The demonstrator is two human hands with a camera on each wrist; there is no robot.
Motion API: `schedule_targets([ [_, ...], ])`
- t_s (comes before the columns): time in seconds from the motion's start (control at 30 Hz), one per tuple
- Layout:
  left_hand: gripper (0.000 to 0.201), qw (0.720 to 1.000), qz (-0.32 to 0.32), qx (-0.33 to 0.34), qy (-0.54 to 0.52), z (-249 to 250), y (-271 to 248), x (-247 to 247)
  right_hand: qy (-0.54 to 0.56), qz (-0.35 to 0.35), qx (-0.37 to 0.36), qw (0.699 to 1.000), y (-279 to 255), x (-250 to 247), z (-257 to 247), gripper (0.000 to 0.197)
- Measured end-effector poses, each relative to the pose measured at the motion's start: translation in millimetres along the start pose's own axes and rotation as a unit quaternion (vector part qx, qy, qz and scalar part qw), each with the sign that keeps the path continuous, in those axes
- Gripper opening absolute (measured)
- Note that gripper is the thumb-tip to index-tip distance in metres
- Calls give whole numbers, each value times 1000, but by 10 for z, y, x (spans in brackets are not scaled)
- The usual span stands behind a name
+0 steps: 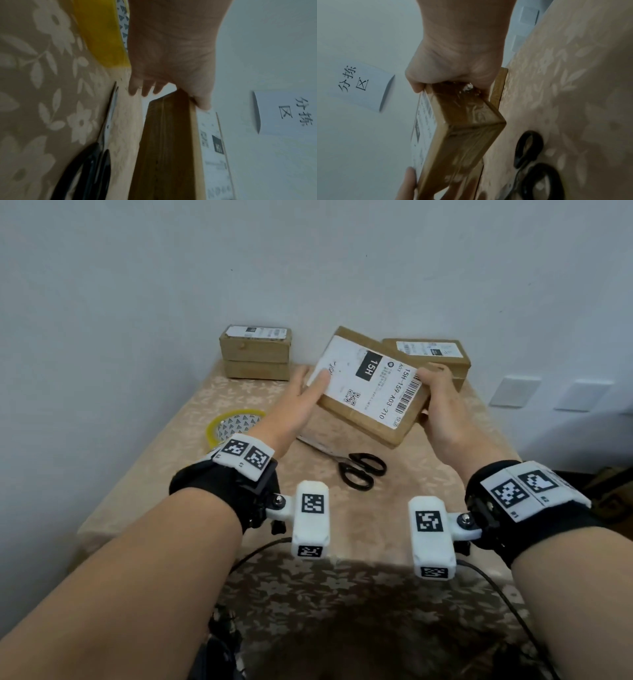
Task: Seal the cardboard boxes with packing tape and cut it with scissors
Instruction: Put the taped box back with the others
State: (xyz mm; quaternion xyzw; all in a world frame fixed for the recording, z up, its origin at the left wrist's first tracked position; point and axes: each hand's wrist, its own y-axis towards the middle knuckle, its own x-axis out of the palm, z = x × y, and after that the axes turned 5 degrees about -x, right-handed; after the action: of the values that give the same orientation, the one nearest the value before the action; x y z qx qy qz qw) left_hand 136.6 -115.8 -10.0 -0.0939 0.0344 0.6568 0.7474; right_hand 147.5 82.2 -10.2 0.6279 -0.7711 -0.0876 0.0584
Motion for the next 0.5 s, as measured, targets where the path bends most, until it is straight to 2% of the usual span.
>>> schedule_targets([
  [0.07,49,995,-40,-48,-83,41,-25,-55,45,-3,28,999,25,39,1,34],
  [0.13,44,989,-53,-66,-119,58,-23,-77,56,3,56,997,75,70,24,48],
  [0.2,43,990,-29,-58,-127,78,29,-75,50,17,79,995,165,123,36,62],
  [0.3,57,991,21,-53,-123,167,250,-85,17,-10,94,995,314,242,54,67],
  [0.4,60,990,56,-63,-117,283,614,-120,-42,-72,22,996,483,350,68,53],
  [0.5,70,990,69,-69,-100,392,934,-129,-123,-61,-58,989,770,367,60,67],
])
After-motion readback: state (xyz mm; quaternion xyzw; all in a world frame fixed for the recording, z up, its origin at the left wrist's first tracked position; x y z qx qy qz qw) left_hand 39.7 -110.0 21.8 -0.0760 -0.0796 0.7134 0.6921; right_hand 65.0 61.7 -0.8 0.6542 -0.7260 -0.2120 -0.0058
